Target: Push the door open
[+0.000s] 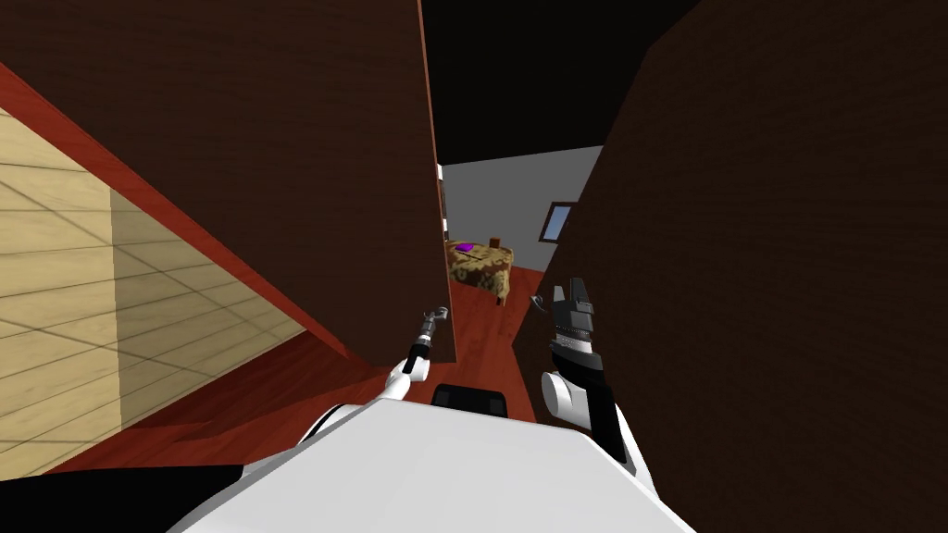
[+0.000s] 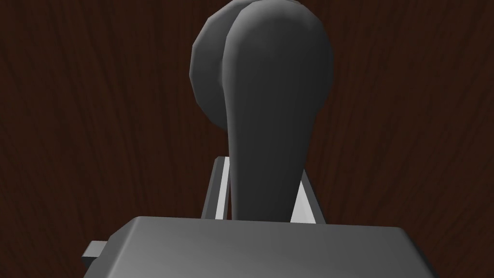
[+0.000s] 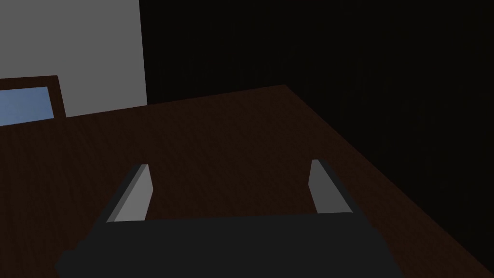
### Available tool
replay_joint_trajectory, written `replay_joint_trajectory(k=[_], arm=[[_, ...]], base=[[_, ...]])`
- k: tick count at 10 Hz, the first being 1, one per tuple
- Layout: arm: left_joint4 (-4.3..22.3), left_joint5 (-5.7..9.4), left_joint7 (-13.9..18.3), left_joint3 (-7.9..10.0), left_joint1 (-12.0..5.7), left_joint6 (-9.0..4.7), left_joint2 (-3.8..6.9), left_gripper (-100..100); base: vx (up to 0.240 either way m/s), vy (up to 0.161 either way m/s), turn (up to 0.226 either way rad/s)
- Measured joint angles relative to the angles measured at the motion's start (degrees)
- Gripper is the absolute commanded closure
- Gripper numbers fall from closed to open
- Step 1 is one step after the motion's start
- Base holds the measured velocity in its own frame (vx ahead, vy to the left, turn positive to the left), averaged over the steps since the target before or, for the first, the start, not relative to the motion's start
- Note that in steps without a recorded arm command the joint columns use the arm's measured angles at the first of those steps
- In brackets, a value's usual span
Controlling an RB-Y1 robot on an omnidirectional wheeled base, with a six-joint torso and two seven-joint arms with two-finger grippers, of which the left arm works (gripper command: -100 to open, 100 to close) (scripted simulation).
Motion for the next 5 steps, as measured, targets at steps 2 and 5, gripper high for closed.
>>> replay_joint_trajectory(k=[2, 5], arm=[[0.59, 0.56, -0.57, 1.0, -0.3, -0.12, -0.03, 100], [2.34, 1.69, -1.84, 3.05, -1.17, -0.81, -0.34, 100]], base=[[0.157, -0.07, 0.092], [0.191, -0.097, 0.085]])
